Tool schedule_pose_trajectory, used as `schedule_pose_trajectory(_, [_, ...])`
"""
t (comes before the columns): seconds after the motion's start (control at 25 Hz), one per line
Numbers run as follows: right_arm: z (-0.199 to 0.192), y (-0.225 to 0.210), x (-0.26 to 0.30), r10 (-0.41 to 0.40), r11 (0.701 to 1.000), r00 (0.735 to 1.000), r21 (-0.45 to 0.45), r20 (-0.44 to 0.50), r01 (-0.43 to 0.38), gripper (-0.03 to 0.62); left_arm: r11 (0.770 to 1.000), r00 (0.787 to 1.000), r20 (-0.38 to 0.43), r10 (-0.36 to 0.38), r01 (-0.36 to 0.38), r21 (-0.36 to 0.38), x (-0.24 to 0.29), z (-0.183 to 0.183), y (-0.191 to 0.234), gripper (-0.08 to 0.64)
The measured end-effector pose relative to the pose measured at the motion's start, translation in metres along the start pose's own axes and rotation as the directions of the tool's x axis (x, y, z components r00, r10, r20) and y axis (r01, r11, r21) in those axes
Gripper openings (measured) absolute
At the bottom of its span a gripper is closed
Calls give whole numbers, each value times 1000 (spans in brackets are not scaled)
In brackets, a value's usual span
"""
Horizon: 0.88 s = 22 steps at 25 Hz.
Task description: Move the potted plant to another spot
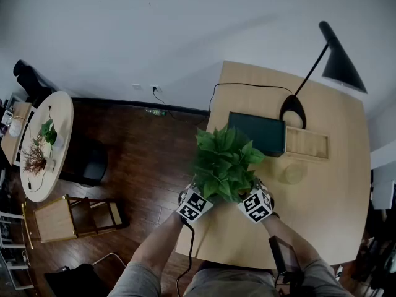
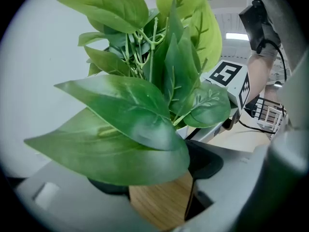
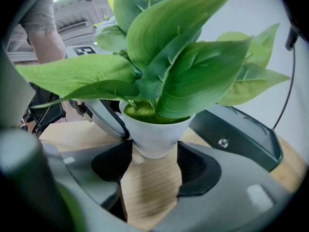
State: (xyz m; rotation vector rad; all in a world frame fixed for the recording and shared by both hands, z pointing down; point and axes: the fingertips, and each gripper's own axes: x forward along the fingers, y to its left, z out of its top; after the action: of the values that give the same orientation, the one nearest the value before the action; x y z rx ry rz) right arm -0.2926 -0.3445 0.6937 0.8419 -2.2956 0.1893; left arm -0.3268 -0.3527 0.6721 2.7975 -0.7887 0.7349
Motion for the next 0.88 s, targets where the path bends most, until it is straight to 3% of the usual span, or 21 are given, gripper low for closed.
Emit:
schedule_pose_trajectory(0.52, [-14, -2, -14, -32, 999, 999, -9, -27, 31, 301, 998, 999, -25, 44, -45, -49, -16, -17, 1, 337])
schedule_pose_trajectory(0.88, [-14, 6, -65, -45, 999, 999, -1, 11, 45, 301, 995, 997, -20, 69, -71, -73, -36, -9, -37, 307])
